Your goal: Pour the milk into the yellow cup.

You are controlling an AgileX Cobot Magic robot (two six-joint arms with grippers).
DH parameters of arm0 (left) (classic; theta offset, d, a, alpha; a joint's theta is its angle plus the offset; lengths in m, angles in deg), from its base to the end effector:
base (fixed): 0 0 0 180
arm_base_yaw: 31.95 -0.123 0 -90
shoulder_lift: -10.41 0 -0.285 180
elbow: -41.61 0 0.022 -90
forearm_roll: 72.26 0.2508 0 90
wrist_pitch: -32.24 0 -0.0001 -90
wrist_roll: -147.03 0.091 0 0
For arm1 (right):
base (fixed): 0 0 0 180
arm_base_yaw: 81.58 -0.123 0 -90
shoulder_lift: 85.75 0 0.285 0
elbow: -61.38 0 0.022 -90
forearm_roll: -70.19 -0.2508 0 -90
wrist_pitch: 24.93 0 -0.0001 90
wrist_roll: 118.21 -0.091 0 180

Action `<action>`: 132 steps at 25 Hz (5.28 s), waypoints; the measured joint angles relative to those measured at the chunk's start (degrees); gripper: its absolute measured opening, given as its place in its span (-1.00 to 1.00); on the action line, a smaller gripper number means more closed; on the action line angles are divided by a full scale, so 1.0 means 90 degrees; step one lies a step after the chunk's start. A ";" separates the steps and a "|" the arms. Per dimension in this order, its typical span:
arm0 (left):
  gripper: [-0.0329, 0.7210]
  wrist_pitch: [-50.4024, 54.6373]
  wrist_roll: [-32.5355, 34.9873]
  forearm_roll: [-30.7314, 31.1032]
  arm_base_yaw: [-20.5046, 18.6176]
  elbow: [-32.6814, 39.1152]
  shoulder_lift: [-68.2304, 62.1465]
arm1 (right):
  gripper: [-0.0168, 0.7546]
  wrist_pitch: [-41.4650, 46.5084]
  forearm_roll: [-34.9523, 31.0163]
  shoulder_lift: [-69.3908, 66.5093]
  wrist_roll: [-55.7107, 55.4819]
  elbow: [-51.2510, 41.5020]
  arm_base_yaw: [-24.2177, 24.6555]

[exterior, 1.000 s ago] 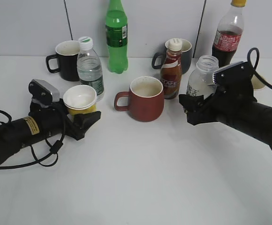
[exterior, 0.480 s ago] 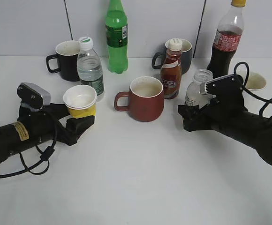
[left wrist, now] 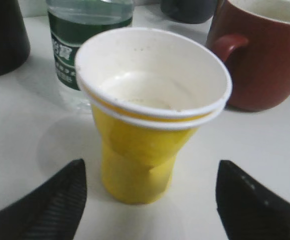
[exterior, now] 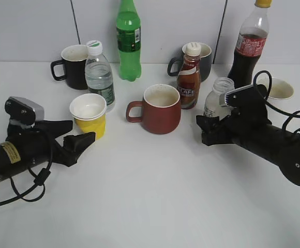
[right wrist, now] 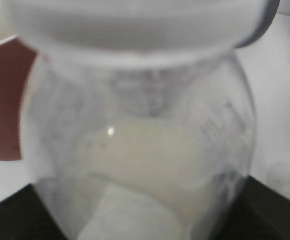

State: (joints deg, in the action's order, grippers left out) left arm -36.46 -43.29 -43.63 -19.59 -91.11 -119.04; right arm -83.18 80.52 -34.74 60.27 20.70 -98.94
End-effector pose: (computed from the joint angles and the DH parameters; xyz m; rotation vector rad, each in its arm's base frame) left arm 0.2780 -0.1025 0.0651 0.5294 1.8610 -0.5796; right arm 0.3102 0.1115 0.0682 -0.4617 1.9043 0.3035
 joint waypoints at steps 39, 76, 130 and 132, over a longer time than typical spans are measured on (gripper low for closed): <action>0.66 0.2381 -0.0404 -0.0731 0.0000 0.1128 0.3466 | 0.48 0.4277 0.0581 0.2058 -0.1574 -0.0013 -0.0006; 0.59 1.5378 0.0342 -0.2982 0.1178 -0.0932 1.2314 | 0.48 1.3237 -0.1445 1.1951 0.0125 -0.0691 -0.1398; 0.59 1.4351 0.0531 -0.3106 -0.1143 -0.0080 1.3564 | 0.48 1.3097 -0.1500 1.3520 0.0168 -0.0828 0.1602; 0.59 1.4351 0.0531 -0.3106 -0.1143 -0.0080 1.3564 | 0.48 1.3097 -0.1503 1.3520 0.0168 -0.0828 0.1602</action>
State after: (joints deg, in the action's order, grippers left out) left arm 92.70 -38.51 -71.58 -29.88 -91.83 3.03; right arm 34.69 67.00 86.95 61.79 13.24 -84.52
